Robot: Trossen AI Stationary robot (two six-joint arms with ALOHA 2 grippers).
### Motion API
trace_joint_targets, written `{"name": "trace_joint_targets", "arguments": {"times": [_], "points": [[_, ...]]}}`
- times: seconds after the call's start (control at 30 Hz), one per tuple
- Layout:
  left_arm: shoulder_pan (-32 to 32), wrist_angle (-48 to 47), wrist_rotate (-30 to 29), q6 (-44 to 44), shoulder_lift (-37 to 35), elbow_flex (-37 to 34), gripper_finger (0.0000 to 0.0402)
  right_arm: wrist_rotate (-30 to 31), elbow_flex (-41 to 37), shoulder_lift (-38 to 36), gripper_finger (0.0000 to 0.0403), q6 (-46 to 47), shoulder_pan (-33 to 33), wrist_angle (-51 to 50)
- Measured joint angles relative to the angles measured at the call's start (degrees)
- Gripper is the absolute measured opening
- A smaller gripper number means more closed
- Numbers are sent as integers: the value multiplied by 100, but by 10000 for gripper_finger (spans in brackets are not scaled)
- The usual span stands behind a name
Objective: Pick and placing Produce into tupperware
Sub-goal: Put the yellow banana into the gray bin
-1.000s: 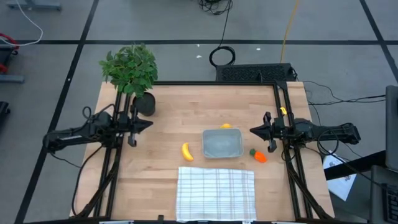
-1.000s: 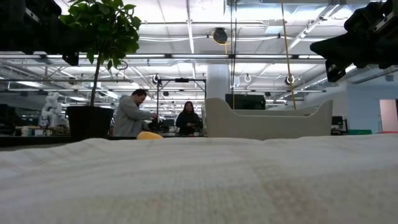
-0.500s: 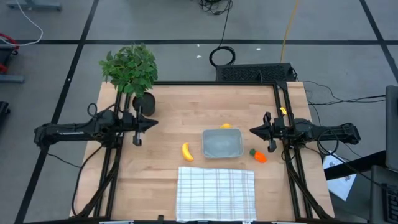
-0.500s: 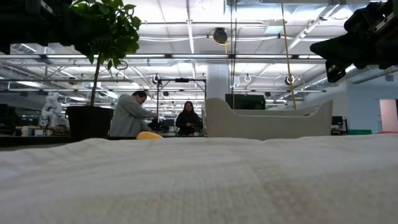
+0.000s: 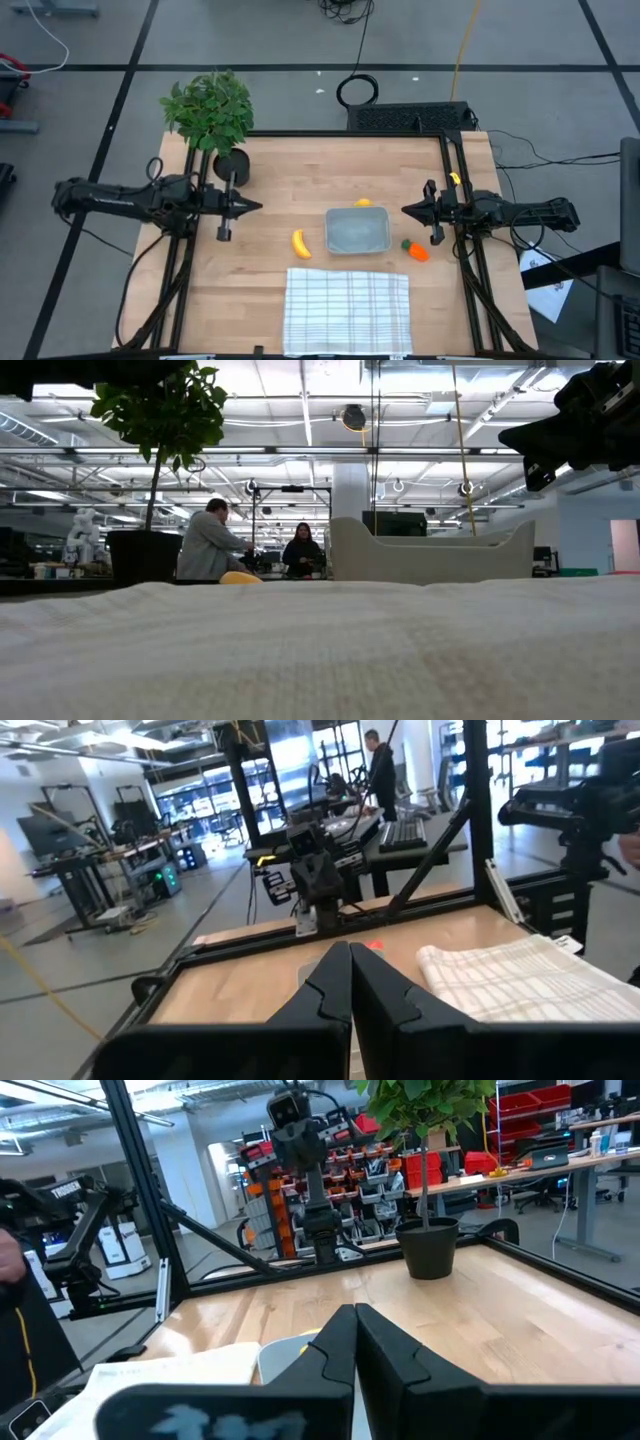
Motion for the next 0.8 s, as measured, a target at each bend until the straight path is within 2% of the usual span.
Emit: {"name": "trace_joint_targets", "arguments": {"times": [0.3,0.8], "points": [[-132,-304,-121,-6,639,709,1,0,2,1,0,39,-2,1],[-147,-1413,-277,-110,1827,2010,1,0,0,-1,0,39,-1,1]]}}
